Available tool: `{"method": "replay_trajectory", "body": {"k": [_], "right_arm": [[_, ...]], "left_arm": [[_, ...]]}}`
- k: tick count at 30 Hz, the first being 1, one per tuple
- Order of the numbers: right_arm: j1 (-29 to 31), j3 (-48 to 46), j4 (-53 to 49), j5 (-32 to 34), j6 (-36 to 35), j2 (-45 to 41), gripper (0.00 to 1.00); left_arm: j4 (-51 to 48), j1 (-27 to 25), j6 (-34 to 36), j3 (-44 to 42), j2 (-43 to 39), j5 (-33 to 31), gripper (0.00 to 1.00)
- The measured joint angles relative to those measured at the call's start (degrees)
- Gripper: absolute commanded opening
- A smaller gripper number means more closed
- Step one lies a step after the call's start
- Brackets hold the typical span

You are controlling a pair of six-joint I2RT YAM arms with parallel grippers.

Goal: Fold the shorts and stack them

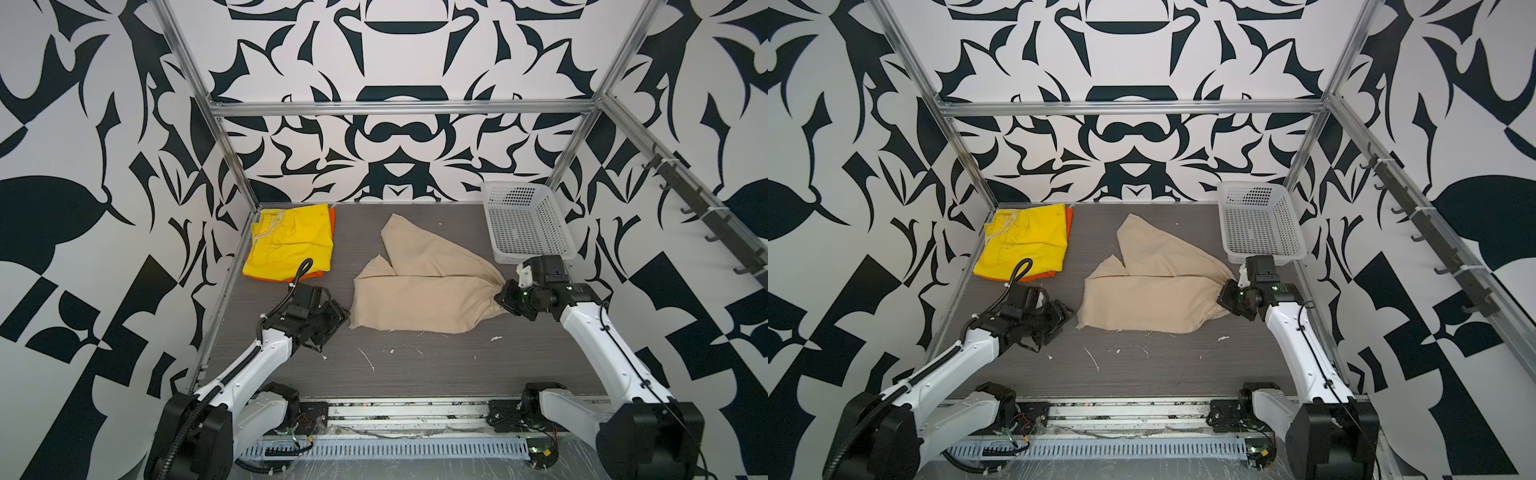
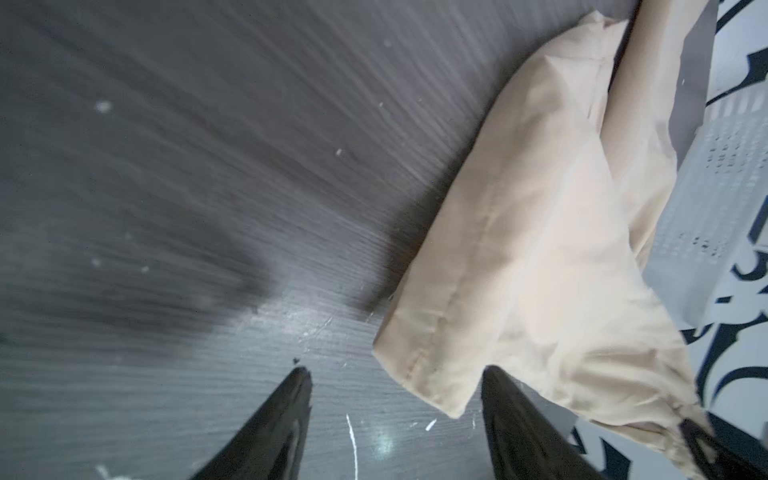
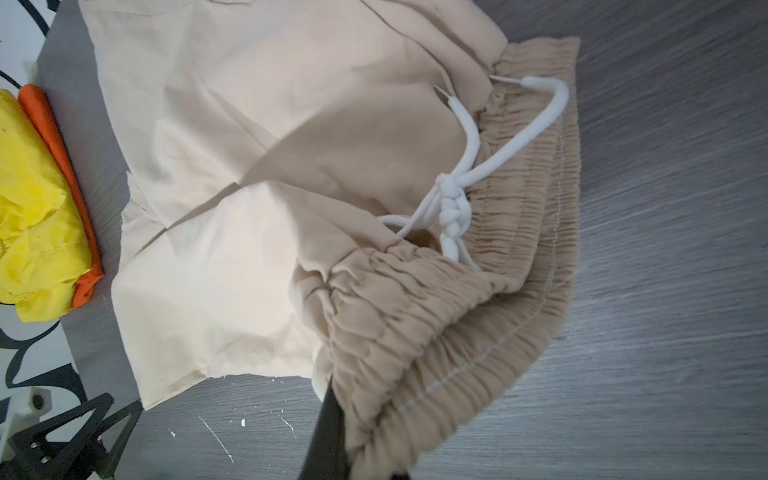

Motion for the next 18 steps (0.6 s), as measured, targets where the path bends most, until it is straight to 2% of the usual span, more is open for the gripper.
{"method": "replay_trajectory", "body": {"k": [7, 18], "right_arm": [[0.0, -0.1, -0.1, -0.3, 0.3, 0.0, 0.00], [0.0, -0.1, -0.1, -1.0, 0.4, 0.0, 0.00]], "left_arm": [[7.8, -0.2, -17.7, -8.2, -4.7, 0.6, 0.67], [19.9, -4.9, -32.9, -10.5, -0.4, 0.9, 0.65]]}}
